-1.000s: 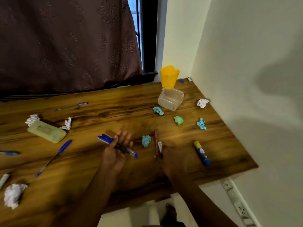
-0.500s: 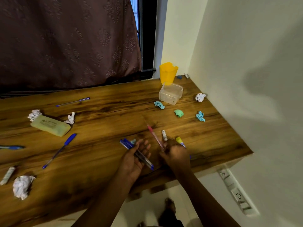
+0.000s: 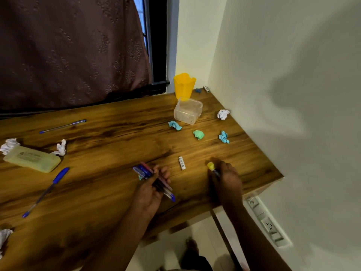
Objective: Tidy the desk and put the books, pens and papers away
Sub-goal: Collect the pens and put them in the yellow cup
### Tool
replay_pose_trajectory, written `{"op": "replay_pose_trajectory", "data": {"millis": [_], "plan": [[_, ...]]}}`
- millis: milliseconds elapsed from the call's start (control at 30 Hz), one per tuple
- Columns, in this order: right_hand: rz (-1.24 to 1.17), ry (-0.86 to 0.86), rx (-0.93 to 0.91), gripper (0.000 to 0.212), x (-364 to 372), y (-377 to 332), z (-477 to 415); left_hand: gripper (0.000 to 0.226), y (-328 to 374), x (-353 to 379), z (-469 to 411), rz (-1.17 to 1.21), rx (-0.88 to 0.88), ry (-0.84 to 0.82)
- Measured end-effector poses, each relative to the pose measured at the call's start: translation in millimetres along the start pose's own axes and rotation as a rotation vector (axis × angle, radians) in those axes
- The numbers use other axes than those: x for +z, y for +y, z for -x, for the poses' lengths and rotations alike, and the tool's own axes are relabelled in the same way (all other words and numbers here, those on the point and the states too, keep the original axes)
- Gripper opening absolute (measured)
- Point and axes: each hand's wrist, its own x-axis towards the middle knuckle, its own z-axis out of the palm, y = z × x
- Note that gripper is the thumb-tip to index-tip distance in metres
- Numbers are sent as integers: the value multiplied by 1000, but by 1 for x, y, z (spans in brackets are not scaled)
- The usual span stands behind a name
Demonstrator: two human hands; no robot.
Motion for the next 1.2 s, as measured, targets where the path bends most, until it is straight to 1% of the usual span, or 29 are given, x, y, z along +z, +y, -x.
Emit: {"op": "replay_pose_trajectory", "data": {"millis": [67, 133, 200, 267, 333, 400, 500, 533, 567, 633, 700, 733, 800, 867, 933, 967, 1000, 1033, 1067, 1100, 1133, 1200], "plan": [[-110, 58, 187, 31, -23, 15, -37, 18, -2, 10, -3, -21, 4, -30], [-84, 122, 279, 28, -39, 32, -85, 19, -4, 21, -7, -33, 6, -54], [-34, 71, 311, 28, -45, 42, -131, 20, -6, 32, -12, -14, 3, -76], [20, -51, 297, 27, -38, 49, -166, 22, -7, 41, -19, 2, 0, -76], [40, -97, 278, 29, -32, 54, -184, 25, -8, 47, -25, -1, 2, -78], [-18, -26, 281, 31, -35, 58, -187, 27, -9, 49, -29, 1, -5, -84], [-115, 207, 279, 27, -46, 46, -173, 25, -2, 50, -31, 17, 4, -55], [-150, 245, 228, 25, -47, 33, -165, 24, 2, 49, -31, 33, 17, -42], [-203, 238, 149, 22, -45, 17, -155, 24, 5, 47, -30, 51, 34, -25], [-326, 104, -60, 18, -30, -30, -133, 28, 17, 38, -21, 103, 85, 5], [-401, -85, -226, 17, -11, -79, -107, 30, 29, 23, -5, 174, 129, 35], [-430, -181, -293, 17, 0, -103, -92, 39, 36, 13, 4, 213, 170, 54], [-453, -328, -432, 17, 19, -149, -62, 65, 57, -13, 26, 261, 261, 111], [-452, -429, -544, 18, 40, -187, -37, 76, 78, -44, 46, 267, 351, 171], [-447, -502, -643, 17, 63, -224, -12, 96, 101, -76, 72, 308, 457, 187], [-436, -538, -677, 17, 76, -241, -1, 99, 112, -92, 85, 335, 494, 203], [-409, -565, -706, 19, 90, -255, 6, 94, 120, -106, 96, 350, 518, 223], [-369, -576, -749, 23, 105, -271, 14, 80, 129, -120, 108, 356, 539, 250], [-310, -580, -810, 28, 121, -286, 22, 59, 138, -131, 119, 363, 549, 272], [-237, -571, -898, 33, 134, -298, 29, 42, 147, -143, 127, 366, 535, 286], [-149, -548, -1012, 36, 147, -311, 37, 31, 154, -156, 133, 356, 512, 302], [-5, -482, -1210, 37, 165, -330, 52, 26, 167, -176, 146, 327, 457, 320]]}}
